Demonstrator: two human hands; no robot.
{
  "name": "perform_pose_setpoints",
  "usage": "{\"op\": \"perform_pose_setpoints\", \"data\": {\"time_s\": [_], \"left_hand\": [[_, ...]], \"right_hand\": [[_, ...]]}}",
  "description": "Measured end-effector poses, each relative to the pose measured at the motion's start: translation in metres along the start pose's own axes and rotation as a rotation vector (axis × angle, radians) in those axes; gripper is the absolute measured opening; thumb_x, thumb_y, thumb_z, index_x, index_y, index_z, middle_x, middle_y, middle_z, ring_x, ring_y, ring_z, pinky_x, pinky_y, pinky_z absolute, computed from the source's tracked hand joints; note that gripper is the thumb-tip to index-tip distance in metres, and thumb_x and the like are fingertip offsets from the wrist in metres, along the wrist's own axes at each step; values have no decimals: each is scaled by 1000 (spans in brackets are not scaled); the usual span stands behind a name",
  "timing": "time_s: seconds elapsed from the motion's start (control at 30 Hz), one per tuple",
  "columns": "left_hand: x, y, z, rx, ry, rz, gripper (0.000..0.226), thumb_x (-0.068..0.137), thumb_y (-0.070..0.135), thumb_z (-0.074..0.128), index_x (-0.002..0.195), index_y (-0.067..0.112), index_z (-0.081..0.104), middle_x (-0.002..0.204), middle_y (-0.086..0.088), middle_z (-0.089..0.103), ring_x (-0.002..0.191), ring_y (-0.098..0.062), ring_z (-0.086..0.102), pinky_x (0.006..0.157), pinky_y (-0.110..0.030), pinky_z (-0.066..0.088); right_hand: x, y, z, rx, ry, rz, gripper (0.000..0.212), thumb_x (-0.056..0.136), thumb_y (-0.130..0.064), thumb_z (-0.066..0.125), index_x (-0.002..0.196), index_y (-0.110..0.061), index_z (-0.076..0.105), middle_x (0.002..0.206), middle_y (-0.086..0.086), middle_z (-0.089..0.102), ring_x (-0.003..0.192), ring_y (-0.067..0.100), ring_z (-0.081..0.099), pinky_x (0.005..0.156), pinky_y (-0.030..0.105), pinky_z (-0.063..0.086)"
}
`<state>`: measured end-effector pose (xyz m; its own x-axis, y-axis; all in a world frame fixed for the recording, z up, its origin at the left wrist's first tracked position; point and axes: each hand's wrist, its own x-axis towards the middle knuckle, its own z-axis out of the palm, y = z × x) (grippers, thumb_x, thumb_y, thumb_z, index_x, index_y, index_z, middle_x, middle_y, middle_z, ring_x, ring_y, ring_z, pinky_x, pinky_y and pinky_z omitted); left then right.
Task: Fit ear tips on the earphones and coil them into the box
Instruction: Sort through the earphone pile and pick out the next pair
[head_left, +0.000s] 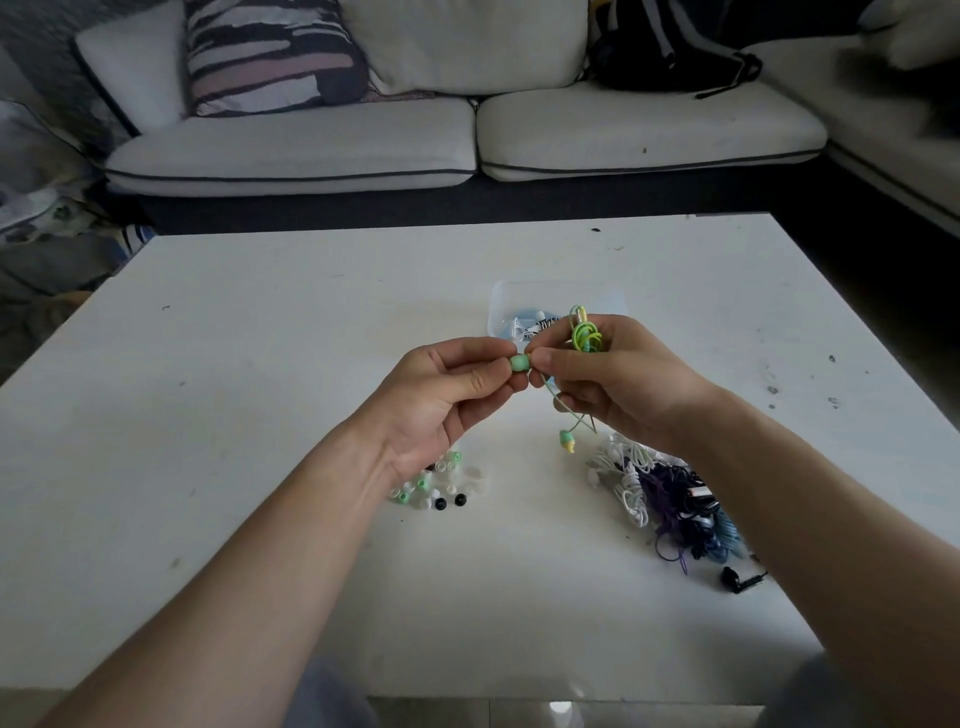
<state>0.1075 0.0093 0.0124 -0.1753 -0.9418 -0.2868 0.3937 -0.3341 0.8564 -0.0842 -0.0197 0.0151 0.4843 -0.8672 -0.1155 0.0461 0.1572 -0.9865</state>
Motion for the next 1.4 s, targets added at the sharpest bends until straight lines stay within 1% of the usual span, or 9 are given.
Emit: {"op": "perform_pose_setpoints", "data": {"time_s": [0.3, 0.53, 0.7, 0.83, 0.97, 1.1, 1.23, 1.33, 1.4], "left_hand": [[1, -3, 2, -50, 11, -2, 16, 71, 5, 66, 87, 6, 67, 79, -9, 74, 73, -14, 73, 66, -17, 58], [2, -4, 2, -31, 6, 9, 20, 79, 14, 66, 97, 6, 70, 97, -14, 74, 90, -21, 73, 69, -20, 58], [2, -14, 4, 322, 79, -16, 19, 98, 20, 59, 111, 13, 70, 113, -7, 72, 100, -20, 67, 83, -28, 56], [-2, -27, 14, 257, -63, -214, 26, 95, 11, 63, 121, 10, 64, 114, -16, 71, 102, -30, 70, 94, -35, 55], [-1, -30, 17, 205, 17, -125, 21, 93, -3, 60, 113, 0, 64, 98, -18, 74, 85, -22, 73, 79, -24, 59], [0, -25, 12, 254, 147, -55, 23, 84, 2, 73, 102, 6, 60, 95, -13, 76, 77, -17, 72, 69, -21, 56], [4, -23, 8, 305, 207, 26, 18, 78, 4, 79, 88, 10, 65, 94, -16, 76, 77, -18, 70, 73, -23, 55], [6, -20, 4, 220, 222, 23, 17, 78, -4, 75, 92, 6, 72, 92, -16, 75, 80, -18, 72, 77, -21, 57], [6, -17, 1, 182, 225, 6, 19, 81, -9, 71, 93, 6, 73, 89, -12, 76, 79, -17, 73, 75, -19, 57]], "right_hand": [[0, 1, 5, -6, 18, -20, 11, 91, -4, 66, 84, -10, 71, 70, 8, 61, 49, 10, 36, 58, 23, 47], [0, 0, 7, 79, 70, 54, 4, 94, -5, 61, 94, -5, 65, 63, 1, 58, 49, 11, 34, 59, 24, 46], [3, -1, 10, 381, 125, 75, 29, 97, -9, 56, 74, -13, 73, 73, 2, 60, 48, 9, 37, 62, 25, 49], [6, 1, 11, 576, 127, 63, 17, 98, -11, 55, 87, -7, 67, 77, 4, 59, 49, 9, 39, 61, 25, 51], [6, 2, 10, 619, 195, 70, 13, 98, -11, 56, 97, -2, 65, 78, 6, 63, 52, 11, 49, 63, 26, 55], [9, 7, 9, 616, 332, 95, 16, 99, -8, 54, 107, 3, 64, 90, 14, 72, 58, 13, 58, 72, 29, 60], [11, 11, 11, 589, 376, 123, 13, 96, 1, 50, 99, -6, 61, 83, 13, 66, 60, 17, 55, 67, 33, 59], [13, 12, 13, 512, 350, 169, 24, 91, 2, 46, 100, -9, 65, 77, 8, 54, 62, 19, 53, 65, 33, 56], [13, 13, 17, 444, 347, 188, 18, 92, 1, 49, 96, -7, 64, 76, 7, 50, 61, 18, 50, 66, 33, 54]]}}
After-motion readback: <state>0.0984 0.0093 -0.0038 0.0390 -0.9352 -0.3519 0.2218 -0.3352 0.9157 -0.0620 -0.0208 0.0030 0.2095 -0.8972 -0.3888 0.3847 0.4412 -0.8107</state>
